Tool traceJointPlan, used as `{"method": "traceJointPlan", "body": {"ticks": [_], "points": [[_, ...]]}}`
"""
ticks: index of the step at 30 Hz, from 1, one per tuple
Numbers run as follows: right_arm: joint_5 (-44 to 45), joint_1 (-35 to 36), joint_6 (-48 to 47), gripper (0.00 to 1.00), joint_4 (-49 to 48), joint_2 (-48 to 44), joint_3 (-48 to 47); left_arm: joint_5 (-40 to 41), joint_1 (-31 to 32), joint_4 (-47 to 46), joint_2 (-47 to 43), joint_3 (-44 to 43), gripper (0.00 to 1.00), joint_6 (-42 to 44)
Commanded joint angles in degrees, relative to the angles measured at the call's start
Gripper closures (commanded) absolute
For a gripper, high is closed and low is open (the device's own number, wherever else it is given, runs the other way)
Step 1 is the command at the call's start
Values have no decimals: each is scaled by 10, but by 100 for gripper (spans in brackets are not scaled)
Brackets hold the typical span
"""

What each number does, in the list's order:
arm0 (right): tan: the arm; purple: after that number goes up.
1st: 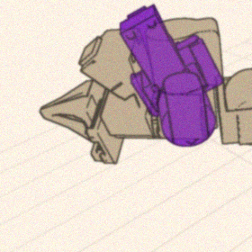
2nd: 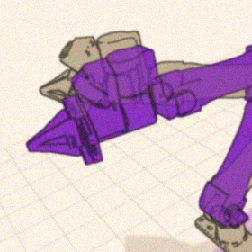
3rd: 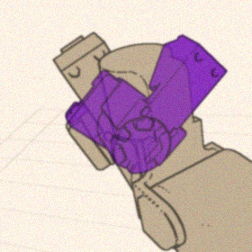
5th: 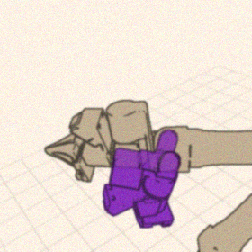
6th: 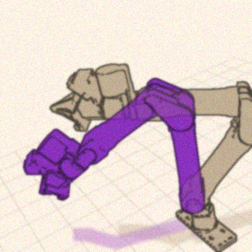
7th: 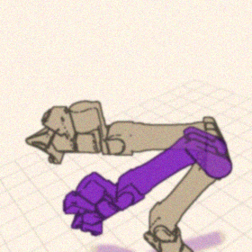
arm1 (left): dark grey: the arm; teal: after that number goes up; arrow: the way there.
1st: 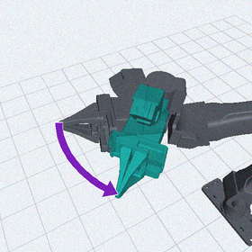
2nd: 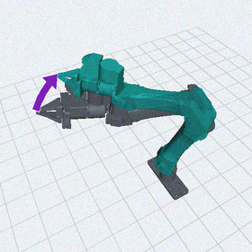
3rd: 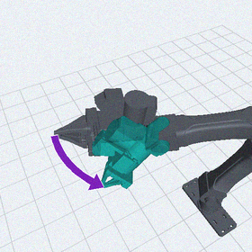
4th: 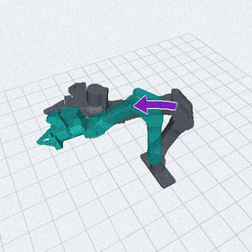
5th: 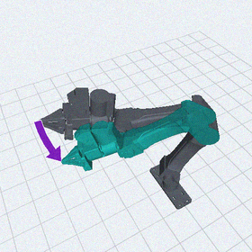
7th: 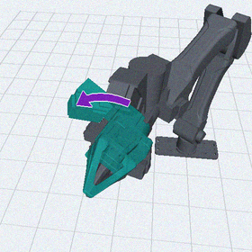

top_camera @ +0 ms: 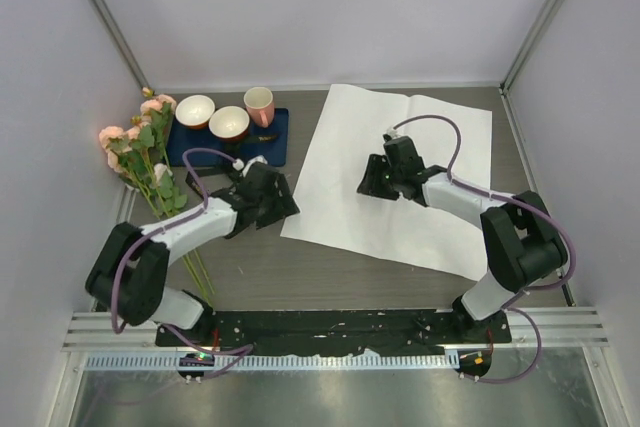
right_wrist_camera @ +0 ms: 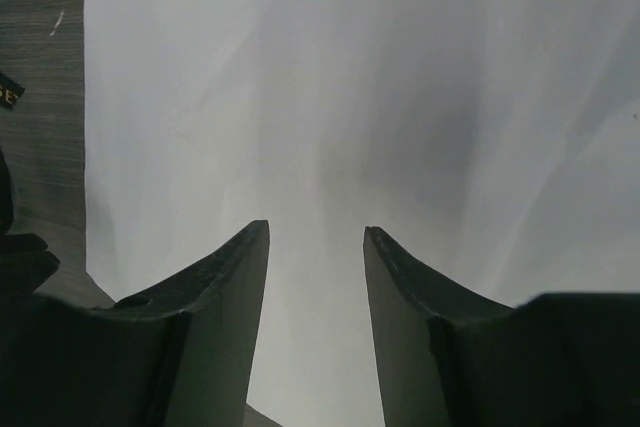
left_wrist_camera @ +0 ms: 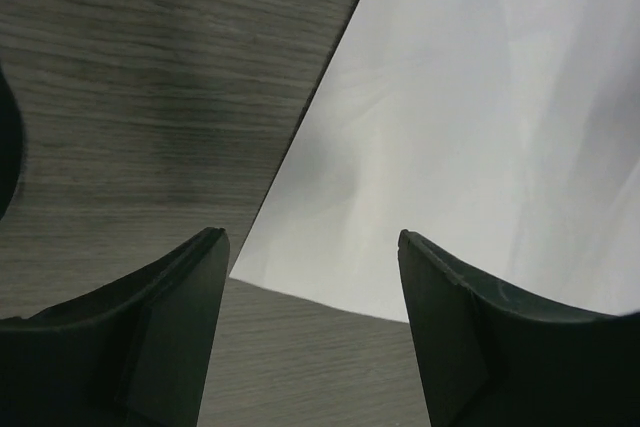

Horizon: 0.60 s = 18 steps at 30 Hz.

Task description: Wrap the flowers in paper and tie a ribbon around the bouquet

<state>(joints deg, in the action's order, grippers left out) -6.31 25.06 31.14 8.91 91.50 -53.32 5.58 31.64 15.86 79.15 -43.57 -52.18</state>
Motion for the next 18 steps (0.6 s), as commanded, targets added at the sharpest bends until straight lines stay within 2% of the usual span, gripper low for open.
{"method": "traceJointPlan", "body": {"ticks": [1, 3, 6, 9, 12, 16, 18], "points": [[61, -18, 24, 53, -36, -13, 41, -5, 16, -46, 87, -55, 28, 15], [61, -24, 22, 55, -38, -20, 58, 1, 17, -54, 125, -58, 28, 4], [61, -37, 16, 55, -34, -32, 86, 1, 34, -63, 180, -56, 23, -12], [96, -55, 17, 55, -8, -48, 106, -36, 54, -91, 214, -24, 26, -55], [140, -77, 20, 53, 36, -73, 120, -44, 104, -123, 210, 26, 29, -106], [144, -107, 0, 51, 70, -104, 140, -30, 204, -142, 174, 82, 34, -174], [140, -112, -39, 46, 70, -108, 141, -14, 232, -136, 141, 110, 35, -214]]}}
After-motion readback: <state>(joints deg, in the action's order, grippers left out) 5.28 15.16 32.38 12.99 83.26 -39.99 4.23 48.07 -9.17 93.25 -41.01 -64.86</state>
